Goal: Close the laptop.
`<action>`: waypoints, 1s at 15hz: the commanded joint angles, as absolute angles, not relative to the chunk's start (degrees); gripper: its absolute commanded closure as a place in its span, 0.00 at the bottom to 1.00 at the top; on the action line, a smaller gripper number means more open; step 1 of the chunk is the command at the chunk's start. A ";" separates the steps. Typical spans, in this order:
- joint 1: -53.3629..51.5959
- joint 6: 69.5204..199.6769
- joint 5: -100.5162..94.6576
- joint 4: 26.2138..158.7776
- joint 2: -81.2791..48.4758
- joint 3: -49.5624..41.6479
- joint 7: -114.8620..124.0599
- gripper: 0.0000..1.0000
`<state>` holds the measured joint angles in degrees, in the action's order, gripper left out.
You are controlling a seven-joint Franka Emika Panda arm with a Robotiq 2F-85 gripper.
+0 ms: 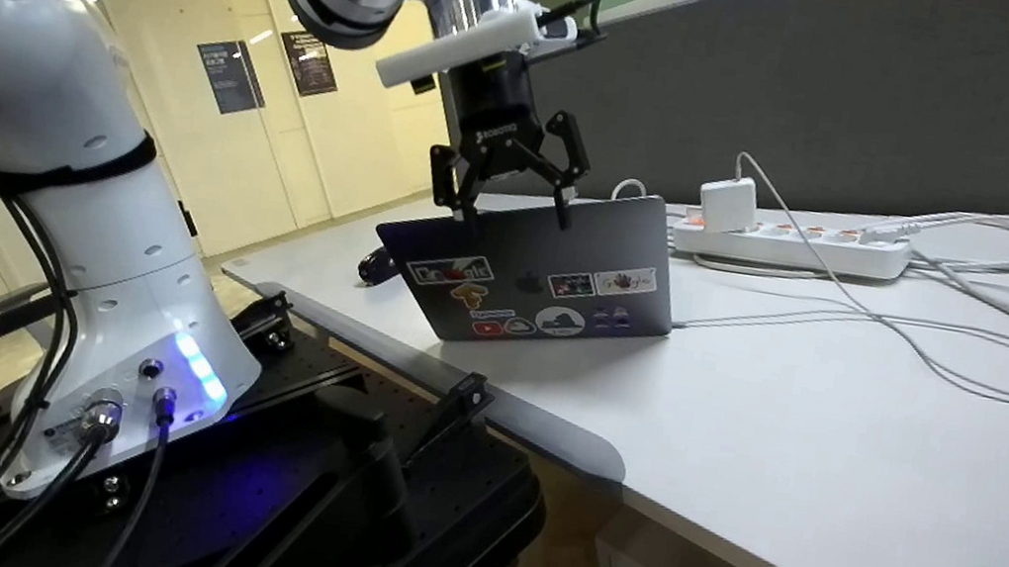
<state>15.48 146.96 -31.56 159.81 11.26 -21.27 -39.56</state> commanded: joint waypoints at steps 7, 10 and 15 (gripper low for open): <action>15.35 155.74 -29.47 159.82 10.39 -18.88 -42.10 0.00; 14.50 157.66 -27.41 159.83 9.98 -17.92 -42.45 0.00; 11.75 161.34 -19.81 159.84 9.46 -16.56 -44.01 0.00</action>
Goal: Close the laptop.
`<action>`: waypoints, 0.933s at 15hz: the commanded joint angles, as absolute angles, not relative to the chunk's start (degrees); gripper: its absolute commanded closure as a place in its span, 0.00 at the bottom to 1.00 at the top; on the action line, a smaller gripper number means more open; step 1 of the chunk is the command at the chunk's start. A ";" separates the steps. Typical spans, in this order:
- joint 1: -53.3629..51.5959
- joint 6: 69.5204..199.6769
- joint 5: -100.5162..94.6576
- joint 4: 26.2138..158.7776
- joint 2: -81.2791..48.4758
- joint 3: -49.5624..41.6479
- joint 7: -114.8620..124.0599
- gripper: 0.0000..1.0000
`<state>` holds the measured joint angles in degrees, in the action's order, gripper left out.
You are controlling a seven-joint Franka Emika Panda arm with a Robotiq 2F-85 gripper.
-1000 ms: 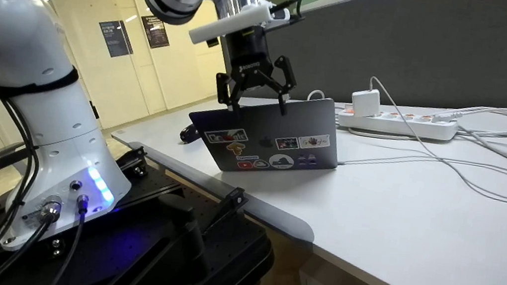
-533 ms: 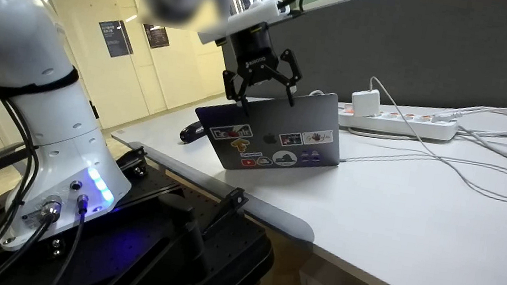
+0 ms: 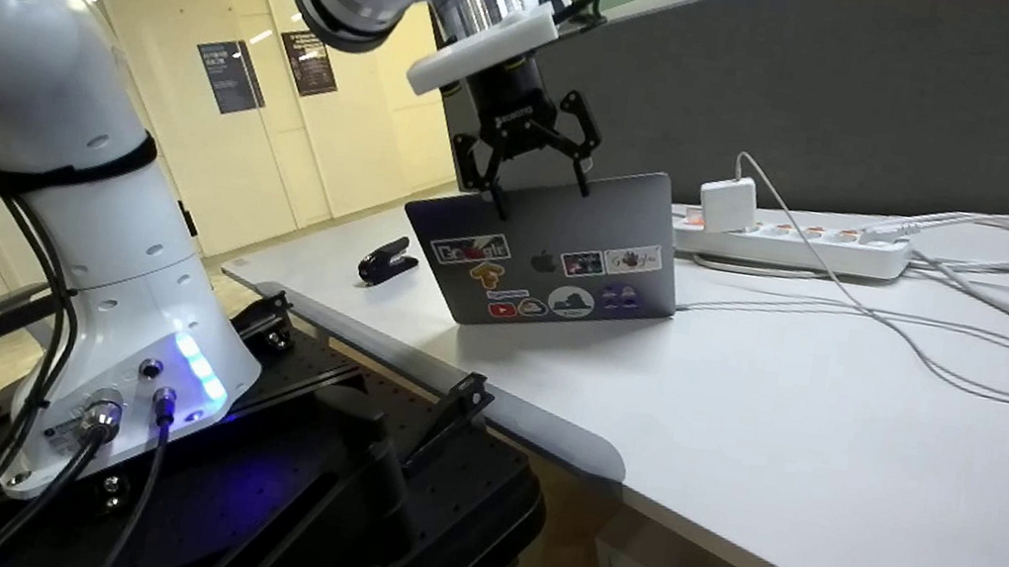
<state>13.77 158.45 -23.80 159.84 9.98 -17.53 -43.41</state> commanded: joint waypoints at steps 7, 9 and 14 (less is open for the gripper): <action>8.50 165.35 -13.73 159.81 8.70 -14.65 -44.20 0.00; 7.15 166.21 -11.60 159.81 8.60 -14.36 -44.49 0.00; 3.65 166.06 -5.32 159.81 9.81 -13.97 -45.13 0.00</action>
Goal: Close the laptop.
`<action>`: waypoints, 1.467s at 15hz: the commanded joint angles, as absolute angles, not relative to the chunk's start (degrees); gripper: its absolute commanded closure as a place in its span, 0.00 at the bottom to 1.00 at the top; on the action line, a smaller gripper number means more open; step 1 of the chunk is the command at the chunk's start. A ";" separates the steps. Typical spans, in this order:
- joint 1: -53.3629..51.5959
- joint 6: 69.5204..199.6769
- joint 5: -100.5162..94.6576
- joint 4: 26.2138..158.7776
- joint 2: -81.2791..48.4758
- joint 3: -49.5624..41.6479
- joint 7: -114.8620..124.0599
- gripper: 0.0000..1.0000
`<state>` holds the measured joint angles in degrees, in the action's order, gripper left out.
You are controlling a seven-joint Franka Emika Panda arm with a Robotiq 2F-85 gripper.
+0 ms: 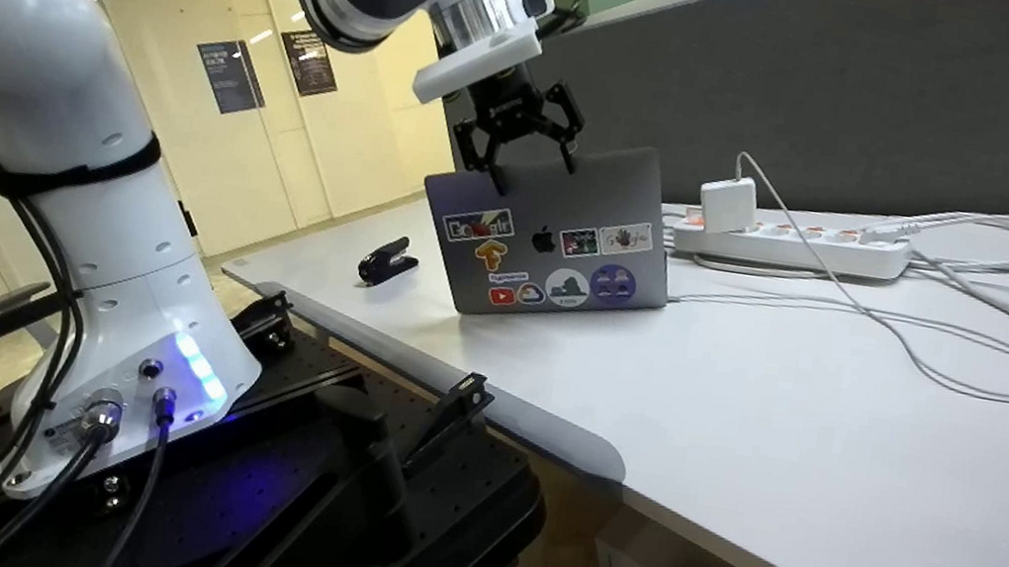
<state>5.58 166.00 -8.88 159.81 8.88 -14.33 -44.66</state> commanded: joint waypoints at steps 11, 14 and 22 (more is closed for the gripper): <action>3.29 166.73 -2.64 158.01 6.97 -13.66 -43.13 0.00; 0.99 166.74 3.98 156.55 5.76 -13.95 -45.08 0.00; -4.42 170.64 17.21 149.39 -2.49 -13.17 -50.41 0.00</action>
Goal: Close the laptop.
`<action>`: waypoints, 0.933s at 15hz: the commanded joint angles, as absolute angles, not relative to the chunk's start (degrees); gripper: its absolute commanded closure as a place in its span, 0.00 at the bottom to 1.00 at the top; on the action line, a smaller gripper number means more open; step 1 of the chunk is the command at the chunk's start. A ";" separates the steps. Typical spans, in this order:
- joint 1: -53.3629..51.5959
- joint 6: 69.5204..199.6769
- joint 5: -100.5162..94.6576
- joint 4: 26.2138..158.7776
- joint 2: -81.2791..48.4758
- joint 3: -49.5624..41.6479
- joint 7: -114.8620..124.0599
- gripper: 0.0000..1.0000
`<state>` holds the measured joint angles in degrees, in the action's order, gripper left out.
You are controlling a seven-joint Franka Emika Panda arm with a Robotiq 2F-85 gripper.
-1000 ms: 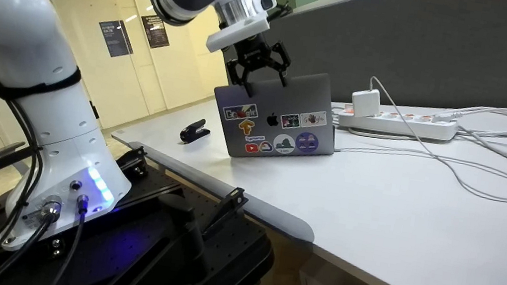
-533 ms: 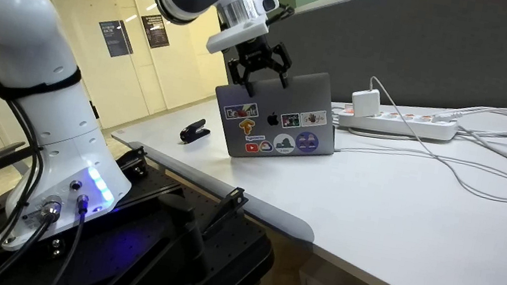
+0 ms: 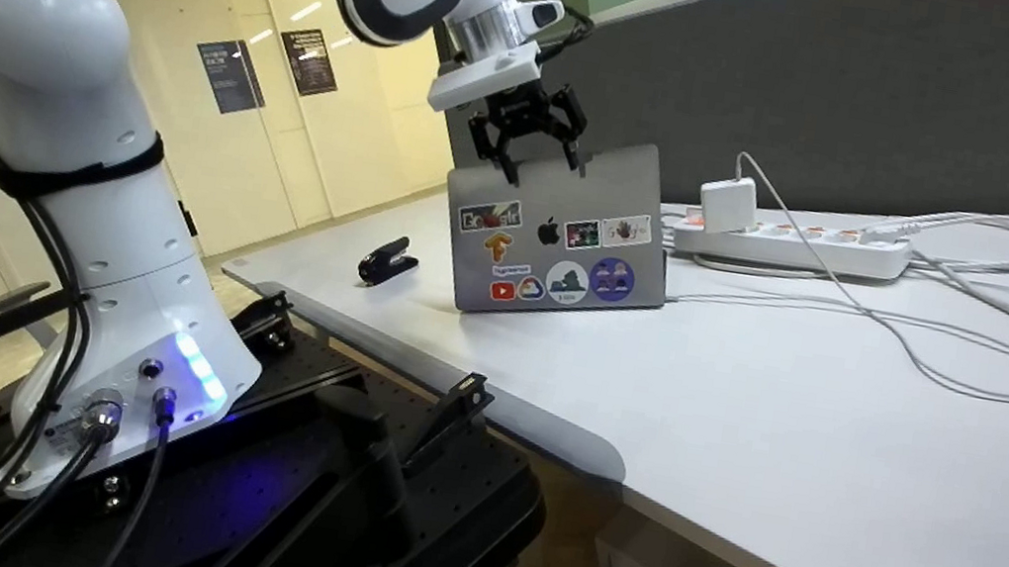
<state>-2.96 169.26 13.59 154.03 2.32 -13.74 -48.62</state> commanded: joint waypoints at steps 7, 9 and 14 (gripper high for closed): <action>-2.80 166.54 20.75 138.10 -14.58 -9.84 -55.62 0.00; -1.55 164.43 21.73 135.34 -16.87 -7.91 -58.69 0.00; 7.03 158.74 21.57 129.16 -21.22 1.30 -64.04 0.00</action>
